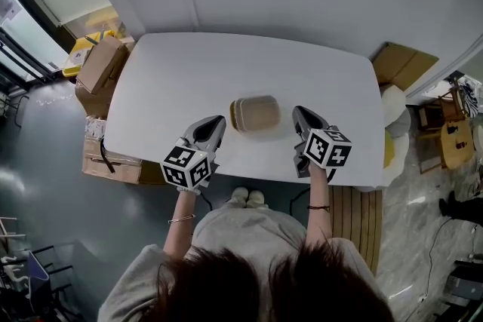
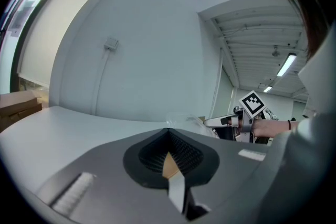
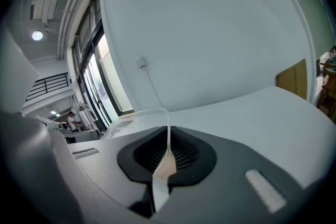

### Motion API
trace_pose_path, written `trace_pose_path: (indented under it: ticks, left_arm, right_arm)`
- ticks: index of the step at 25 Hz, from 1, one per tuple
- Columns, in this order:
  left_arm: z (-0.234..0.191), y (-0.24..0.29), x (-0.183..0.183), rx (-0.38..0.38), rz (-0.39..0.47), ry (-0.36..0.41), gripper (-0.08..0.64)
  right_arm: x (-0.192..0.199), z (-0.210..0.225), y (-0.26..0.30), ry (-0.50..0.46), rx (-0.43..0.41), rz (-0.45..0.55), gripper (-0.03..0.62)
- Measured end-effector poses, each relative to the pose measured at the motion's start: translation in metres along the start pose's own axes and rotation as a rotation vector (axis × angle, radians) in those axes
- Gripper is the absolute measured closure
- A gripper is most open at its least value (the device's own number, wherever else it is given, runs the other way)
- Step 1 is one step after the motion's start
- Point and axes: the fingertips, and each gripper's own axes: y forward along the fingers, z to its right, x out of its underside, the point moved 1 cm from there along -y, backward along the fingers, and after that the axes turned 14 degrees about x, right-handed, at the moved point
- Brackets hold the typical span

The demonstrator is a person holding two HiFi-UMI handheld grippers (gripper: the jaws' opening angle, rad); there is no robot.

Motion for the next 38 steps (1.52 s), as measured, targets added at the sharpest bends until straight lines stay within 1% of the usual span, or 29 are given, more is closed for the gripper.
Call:
trace_pose_path:
  ticks: [7, 16, 24, 38]
  left_arm:
    - [0.011, -0.005, -0.010, 0.008, 0.018, 0.025, 0.569]
    - [0.016, -0.017, -0.023, -0.004, 0.046, 0.050, 0.569]
    - [0.026, -0.016, -0.027, 0.000, 0.055, 0.060, 0.569]
    - [0.026, -0.024, -0.028, -0.006, 0.060, 0.066, 0.569]
  right_arm:
    - [-0.009, -0.006, -0.014, -0.009, -0.018, 0.034, 0.561]
    - [-0.015, -0.012, -0.027, -0.030, -0.028, 0.045, 0.561]
    - [-0.020, -0.014, -0.038, -0.043, -0.042, 0.068, 0.561]
    - [-0.020, -0.019, -0.044, -0.034, -0.052, 0.075, 0.563]
